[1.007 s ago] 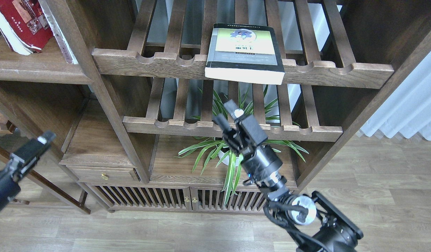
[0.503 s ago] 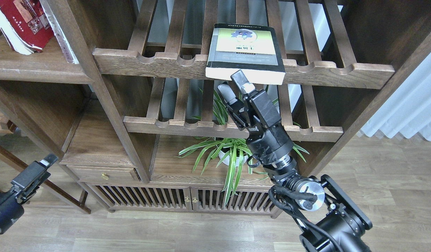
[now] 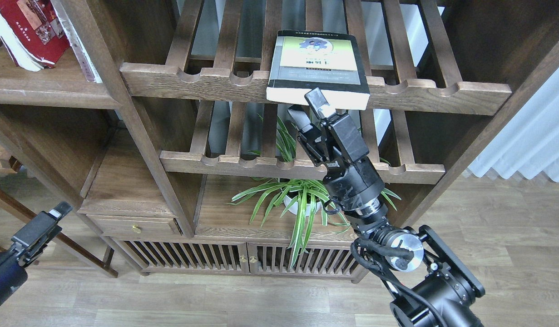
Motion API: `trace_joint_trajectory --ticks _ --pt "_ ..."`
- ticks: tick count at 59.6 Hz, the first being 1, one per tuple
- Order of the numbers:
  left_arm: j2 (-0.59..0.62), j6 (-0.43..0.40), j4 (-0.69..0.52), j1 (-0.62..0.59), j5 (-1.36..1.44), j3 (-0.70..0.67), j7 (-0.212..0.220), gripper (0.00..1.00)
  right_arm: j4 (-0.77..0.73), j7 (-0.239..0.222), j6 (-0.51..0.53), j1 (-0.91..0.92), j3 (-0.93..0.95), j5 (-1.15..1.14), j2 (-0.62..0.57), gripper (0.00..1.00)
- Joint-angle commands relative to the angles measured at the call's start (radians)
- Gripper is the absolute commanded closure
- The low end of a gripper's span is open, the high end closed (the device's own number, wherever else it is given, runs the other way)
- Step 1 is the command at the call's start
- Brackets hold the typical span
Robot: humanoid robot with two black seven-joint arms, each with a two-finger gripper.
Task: Organize books on shelf
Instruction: 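Reach the right gripper up to the green-and-white book and grasp it, then pull the green-and-white book off the top shelf and lower it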
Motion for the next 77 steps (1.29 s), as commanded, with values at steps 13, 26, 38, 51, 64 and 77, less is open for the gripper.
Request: trace_joint_trajectory --ticks 13,26,38,51,64,77 --pt "-0.002 0.000 0.002 0.004 0.000 0.000 -0.002 0.01 -0.009 0.000 -0.039 0.026 0.013 -0.003 0.000 0.06" --pt "-0.004 0.000 0.008 0.004 0.000 -0.002 -0.003 0.01 -0.014 0.000 -0.150 0.049 0.013 -0.006 -0.006 0.05" --pt "-0.005 0.000 0.009 0.004 0.000 -0.002 -0.001 0.01 -0.015 0.002 -0.197 0.079 0.044 -0.005 -0.012 0.06" --pt "-0.005 0.000 0.009 0.002 0.000 -0.006 -0.001 0.01 -0.020 0.005 -0.174 0.067 0.091 0.003 -0.014 0.41" --pt "-0.005 0.000 0.009 0.002 -0.001 -0.008 -0.003 0.01 -0.026 0.003 -0.032 0.000 0.085 0.011 -0.025 0.97" --pt "-0.007 0.000 0.008 0.004 -0.006 -0.008 -0.016 0.01 0.000 -0.006 0.000 -0.043 0.073 0.012 -0.038 0.98"
